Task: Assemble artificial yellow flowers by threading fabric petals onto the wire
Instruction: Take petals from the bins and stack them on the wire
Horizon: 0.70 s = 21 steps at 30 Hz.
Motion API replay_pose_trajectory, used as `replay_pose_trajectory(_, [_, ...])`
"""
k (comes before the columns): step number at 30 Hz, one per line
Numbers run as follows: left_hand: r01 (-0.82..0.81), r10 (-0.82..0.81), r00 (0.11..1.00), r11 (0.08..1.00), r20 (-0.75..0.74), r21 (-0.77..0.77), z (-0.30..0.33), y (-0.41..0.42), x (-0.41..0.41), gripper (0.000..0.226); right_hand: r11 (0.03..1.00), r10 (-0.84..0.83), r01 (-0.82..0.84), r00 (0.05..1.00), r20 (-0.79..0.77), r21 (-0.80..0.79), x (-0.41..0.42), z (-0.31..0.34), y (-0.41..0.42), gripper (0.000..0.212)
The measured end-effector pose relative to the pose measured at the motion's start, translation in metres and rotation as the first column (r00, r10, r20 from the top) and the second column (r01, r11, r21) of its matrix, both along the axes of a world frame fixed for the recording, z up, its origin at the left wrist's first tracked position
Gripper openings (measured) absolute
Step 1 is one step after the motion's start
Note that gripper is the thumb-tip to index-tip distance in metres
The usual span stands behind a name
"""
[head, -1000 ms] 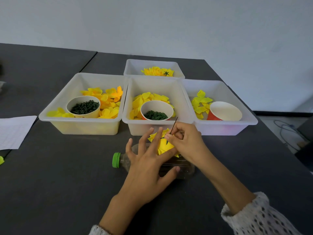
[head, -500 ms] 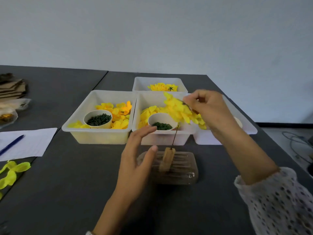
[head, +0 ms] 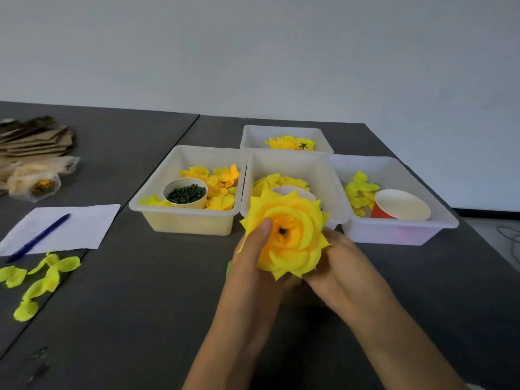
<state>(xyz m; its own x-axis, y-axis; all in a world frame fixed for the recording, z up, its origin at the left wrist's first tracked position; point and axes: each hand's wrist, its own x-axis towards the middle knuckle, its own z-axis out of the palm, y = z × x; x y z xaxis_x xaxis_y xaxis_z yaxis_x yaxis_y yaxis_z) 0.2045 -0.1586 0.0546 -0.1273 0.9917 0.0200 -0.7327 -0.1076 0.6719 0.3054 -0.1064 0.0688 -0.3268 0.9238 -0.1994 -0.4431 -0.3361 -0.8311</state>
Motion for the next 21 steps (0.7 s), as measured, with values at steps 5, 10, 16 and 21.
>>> replay_pose_trajectory(5, [0.030, -0.029, 0.985, 1.000, 0.168, -0.008, -0.003, -0.014, 0.008, 0.056, 0.343, -0.714, -0.056, 0.633, 0.299, 0.938, 0.026, 0.019, -0.037, 0.015])
replay_pose_trajectory(10, [0.147, -0.163, 0.923, 0.987, 0.349, 0.072, 0.002, -0.026, 0.014, 0.062, 0.329, -0.727, -0.413, 0.463, 0.507, 0.849, 0.017, 0.020, -0.052, 0.026])
replay_pose_trajectory(16, [0.155, -0.144, 0.904, 0.988, 0.402, 0.004, -0.009, -0.028, 0.024, 0.050, 0.350, -0.794, -0.470, 0.310, 0.523, 0.810, 0.009, 0.014, -0.057, 0.046])
replay_pose_trajectory(21, [0.161, -0.126, 0.953, 0.981, 0.275, -0.108, -0.011, -0.032, 0.033, 0.055, 0.479, -0.732, -0.489, 0.235, 0.639, 0.729, 0.004, 0.016, -0.062, 0.051])
